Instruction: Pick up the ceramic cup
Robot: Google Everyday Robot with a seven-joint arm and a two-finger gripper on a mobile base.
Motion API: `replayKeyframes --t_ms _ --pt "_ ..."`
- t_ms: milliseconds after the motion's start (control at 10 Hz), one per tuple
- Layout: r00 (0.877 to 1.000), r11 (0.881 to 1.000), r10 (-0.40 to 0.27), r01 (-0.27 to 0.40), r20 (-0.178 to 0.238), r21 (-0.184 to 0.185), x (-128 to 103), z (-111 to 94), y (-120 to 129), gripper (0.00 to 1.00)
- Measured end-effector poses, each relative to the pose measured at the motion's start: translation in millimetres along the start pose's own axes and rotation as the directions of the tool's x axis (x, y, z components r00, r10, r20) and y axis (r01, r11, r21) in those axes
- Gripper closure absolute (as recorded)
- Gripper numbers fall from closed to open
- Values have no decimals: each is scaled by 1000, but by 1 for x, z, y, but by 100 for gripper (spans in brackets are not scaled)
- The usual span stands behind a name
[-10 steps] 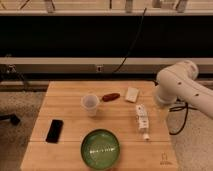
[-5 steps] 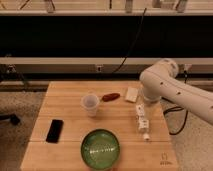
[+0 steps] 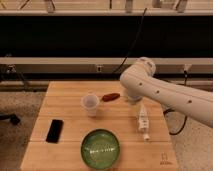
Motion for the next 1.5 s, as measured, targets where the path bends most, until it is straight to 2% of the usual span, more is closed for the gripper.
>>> replayKeyframes --t_ms 400,500,900,1300,1500 --pt "995 994 -104 104 3 30 -41 3 -16 20" --pt "992 992 -123 123 4 34 -43 3 -18 20" --pt "981 981 -193 192 7 34 -73 4 -27 20" --pt "969 969 -247 247 11 30 -88 8 -32 20" --pt "960 959 -281 281 16 25 -110 15 -36 20"
